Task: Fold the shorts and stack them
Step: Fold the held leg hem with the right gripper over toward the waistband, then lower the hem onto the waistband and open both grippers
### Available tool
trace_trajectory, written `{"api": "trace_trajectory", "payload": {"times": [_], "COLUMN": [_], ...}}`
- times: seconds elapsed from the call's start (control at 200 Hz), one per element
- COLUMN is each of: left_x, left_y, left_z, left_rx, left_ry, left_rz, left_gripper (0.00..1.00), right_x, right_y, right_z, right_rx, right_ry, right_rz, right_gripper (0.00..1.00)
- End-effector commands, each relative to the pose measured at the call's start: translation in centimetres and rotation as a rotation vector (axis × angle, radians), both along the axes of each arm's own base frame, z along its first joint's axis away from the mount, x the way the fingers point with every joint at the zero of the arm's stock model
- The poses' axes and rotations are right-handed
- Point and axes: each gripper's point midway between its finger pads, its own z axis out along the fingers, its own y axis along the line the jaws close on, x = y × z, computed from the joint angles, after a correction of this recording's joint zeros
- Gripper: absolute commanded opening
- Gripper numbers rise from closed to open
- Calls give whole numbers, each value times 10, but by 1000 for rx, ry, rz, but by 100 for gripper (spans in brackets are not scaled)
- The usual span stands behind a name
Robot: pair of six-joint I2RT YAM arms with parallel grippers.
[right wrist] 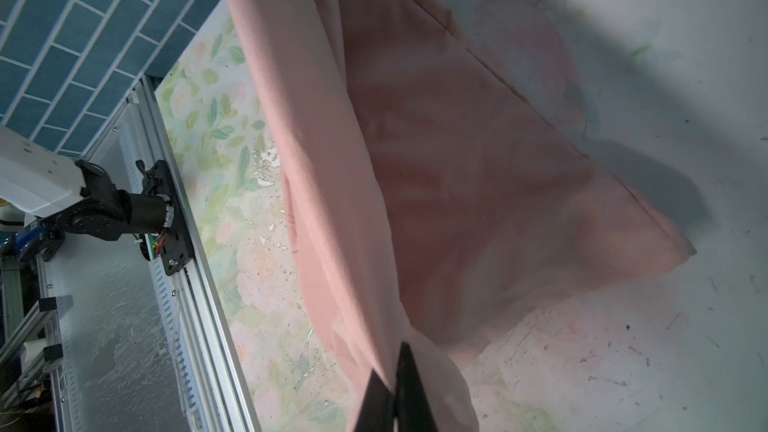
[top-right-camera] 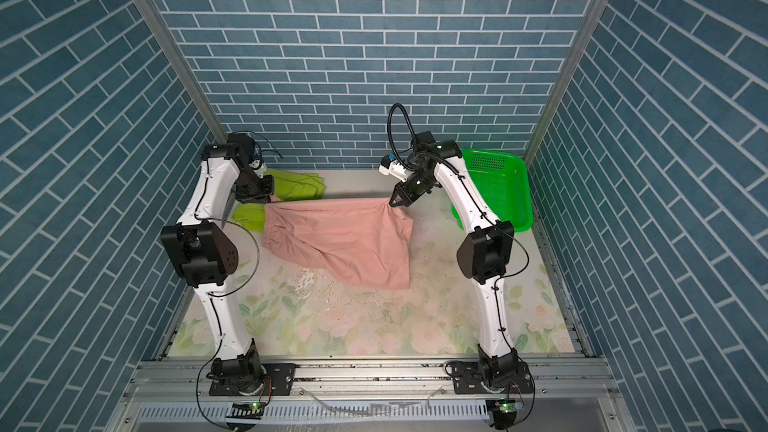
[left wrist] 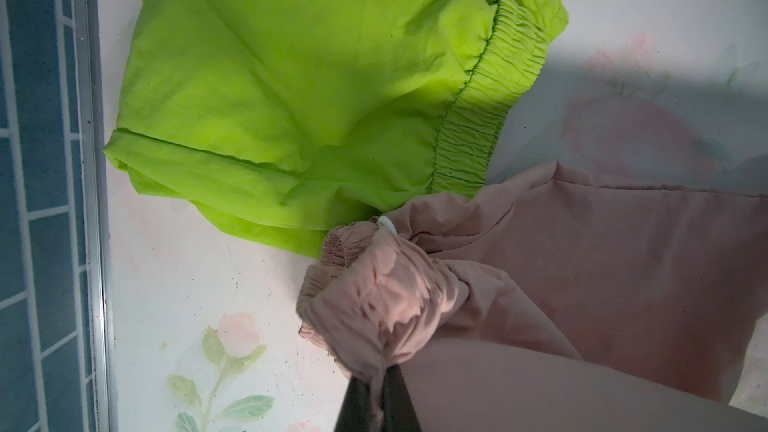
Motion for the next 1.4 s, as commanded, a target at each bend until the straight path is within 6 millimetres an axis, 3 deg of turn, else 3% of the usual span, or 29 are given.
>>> {"api": "trace_trajectory", "payload": {"times": [0.0,0.275,0.555,0.58,0.62,0.715,0.79,0.865,0.98,1.09,1.215,1.395], "left_x": [11,27,39,40,42,46,47,48,47,36,18,-8], "left_y": [48,54,57,56,56,58,61,61,52,49,42,28], "left_z": [-4,-22,-44,-43,-43,-42,-41,-34,-6,30,55,52], "left_rx": [110,121,107,98,89,86,86,75,19,13,-17,-71], "left_ry": [-20,-25,-20,-25,-35,-52,-57,-64,-112,-175,-227,-214], "left_rz": [85,86,99,98,101,109,117,128,130,155,151,162], "left_gripper": [0,0,1,3,13,62,98,100,100,100,100,100], "right_x": [23,71,121,123,127,132,130,129,114,82,31,-42], "right_y": [-26,-35,-17,-14,-9,1,7,7,0,-17,-38,-60], "right_z": [-27,-57,-71,-71,-74,-80,-76,-60,-28,-5,-26,-72], "right_rx": [-100,-184,-88,-67,-45,0,31,61,91,114,104,111], "right_ry": [4,-91,-183,-179,-174,-140,-105,-111,-141,-138,-65,58], "right_rz": [-56,-162,-308,-313,-322,-333,-339,-359,-389,-458,-530,-615], "right_gripper": [0,0,0,5,15,48,55,56,58,61,62,64]}}
